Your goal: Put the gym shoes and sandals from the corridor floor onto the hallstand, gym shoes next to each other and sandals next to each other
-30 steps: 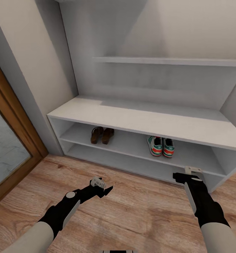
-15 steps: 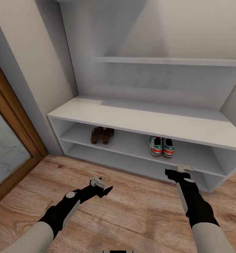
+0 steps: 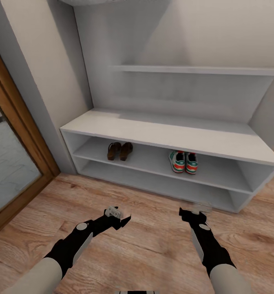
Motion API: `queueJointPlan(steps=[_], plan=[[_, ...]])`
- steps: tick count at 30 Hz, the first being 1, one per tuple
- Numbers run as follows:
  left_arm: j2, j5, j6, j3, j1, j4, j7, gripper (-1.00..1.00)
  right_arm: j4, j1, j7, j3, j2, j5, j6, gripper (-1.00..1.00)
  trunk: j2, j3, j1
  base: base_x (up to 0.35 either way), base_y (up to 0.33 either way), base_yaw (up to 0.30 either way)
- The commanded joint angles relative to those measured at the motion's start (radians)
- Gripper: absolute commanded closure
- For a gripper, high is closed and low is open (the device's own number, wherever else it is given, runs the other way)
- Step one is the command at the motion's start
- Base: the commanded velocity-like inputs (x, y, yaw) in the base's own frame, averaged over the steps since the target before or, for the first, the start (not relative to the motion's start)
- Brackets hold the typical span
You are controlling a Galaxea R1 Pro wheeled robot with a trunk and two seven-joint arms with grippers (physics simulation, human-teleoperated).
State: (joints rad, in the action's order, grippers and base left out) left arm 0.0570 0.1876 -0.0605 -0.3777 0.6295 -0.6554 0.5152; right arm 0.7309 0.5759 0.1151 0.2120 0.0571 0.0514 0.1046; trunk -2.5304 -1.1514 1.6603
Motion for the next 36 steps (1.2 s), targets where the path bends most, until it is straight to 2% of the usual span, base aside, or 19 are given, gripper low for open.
queueJointPlan(steps=[1, 6, 9, 17, 24, 36], plan=[[0.001, 0.007, -0.004, -0.006, 0.001, 0.005, -0.001, -1.0, -0.044, 0.001, 0.001, 0.003, 0.001, 0.006, -0.019, -1.0, 0.0, -0.001, -0.001, -0.287, 0.0, 0.0], [0.001, 0.007, -0.005, -0.006, 0.001, 0.026, 0.0, -1.0, -0.215, 0.001, 0.001, 0.003, 0.001, 0.008, -0.059, -1.0, 0.0, -0.001, -0.001, -0.138, 0.0, 0.0], [0.001, 0.006, -0.005, -0.006, 0.001, 0.03, 0.0, -1.0, -0.278, 0.001, 0.0, 0.003, 0.001, 0.008, -0.065, -1.0, 0.0, -0.001, -0.001, -0.039, 0.0, 0.0], [0.001, 0.006, -0.005, -0.006, 0.001, 0.032, 0.0, -1.0, -0.331, 0.0, 0.0, 0.004, 0.001, 0.006, -0.068, -1.0, 0.0, -0.001, -0.001, -0.009, 0.0, 0.0], [0.001, 0.006, -0.005, -0.004, 0.001, 0.033, 0.0, -1.0, -0.417, 0.001, 0.0, 0.005, -0.004, 0.007, -0.068, -1.0, 0.0, -0.001, -0.001, -0.001, 0.0, 0.0], [0.001, 0.006, -0.005, -0.004, 0.001, 0.033, 0.0, -1.0, -0.46, 0.0, 0.0, 0.007, -0.009, 0.002, -0.068, -1.0, 0.0, -0.001, -0.001, 0.0, 0.0, 0.0]])
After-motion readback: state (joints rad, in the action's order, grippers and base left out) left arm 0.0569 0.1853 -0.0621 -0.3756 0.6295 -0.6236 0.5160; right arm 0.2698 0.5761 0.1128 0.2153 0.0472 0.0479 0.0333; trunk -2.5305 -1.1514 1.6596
